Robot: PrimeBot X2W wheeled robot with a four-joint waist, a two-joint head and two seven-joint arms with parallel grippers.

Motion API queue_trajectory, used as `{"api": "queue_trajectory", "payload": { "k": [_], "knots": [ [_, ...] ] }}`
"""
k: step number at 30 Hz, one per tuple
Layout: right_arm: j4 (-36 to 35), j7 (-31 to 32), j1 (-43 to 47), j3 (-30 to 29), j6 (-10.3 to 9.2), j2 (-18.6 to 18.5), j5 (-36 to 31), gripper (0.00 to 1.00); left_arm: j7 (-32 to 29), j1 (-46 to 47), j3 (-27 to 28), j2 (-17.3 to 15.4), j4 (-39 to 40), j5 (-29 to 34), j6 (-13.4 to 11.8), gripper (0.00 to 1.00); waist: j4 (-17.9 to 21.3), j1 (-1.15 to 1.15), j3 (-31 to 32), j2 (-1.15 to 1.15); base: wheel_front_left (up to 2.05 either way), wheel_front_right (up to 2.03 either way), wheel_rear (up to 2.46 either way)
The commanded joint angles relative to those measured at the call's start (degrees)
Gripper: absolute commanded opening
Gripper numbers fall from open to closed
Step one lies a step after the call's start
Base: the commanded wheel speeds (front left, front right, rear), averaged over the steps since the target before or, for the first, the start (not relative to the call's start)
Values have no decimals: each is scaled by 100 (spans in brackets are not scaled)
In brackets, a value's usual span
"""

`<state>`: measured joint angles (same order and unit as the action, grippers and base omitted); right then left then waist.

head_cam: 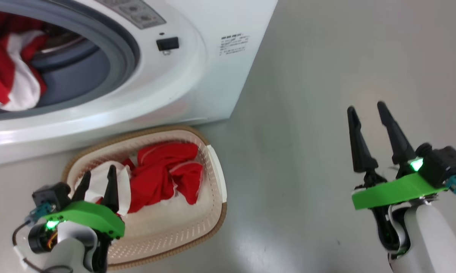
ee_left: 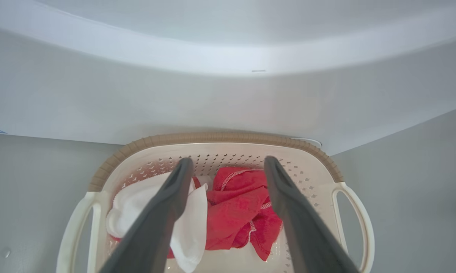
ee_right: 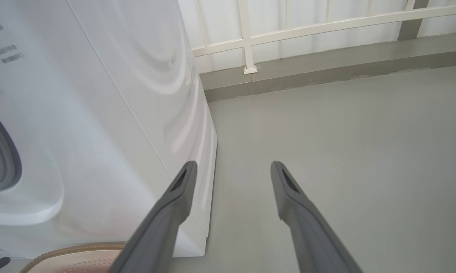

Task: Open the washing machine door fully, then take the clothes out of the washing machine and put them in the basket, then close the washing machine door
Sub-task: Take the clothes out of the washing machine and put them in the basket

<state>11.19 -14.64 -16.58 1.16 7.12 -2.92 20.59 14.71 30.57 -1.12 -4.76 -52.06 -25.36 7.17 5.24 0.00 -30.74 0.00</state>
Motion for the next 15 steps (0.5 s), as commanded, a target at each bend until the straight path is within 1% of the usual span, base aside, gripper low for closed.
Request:
{"api": "queue_trajectory", "payload": {
  "k": [1, 6, 15],
  "knots": [
    [-75, -36, 197, 174, 36, 4, -13, 100, 29, -240, 196, -170, 178, 15, 32, 100, -61, 0, 395, 0, 0, 0, 0],
    [18, -36, 351, 214, 36, 4, -10, 100, 29, -559, 310, -106, 663, 96, 32, 100, -130, 0, 827, 0, 0, 0, 0],
    [140, -36, 630, 235, 36, 4, -64, 100, 29, -1075, 322, -56, 1633, 336, 32, 100, -263, 0, 1462, 0, 0, 0, 0]
  ]
}}
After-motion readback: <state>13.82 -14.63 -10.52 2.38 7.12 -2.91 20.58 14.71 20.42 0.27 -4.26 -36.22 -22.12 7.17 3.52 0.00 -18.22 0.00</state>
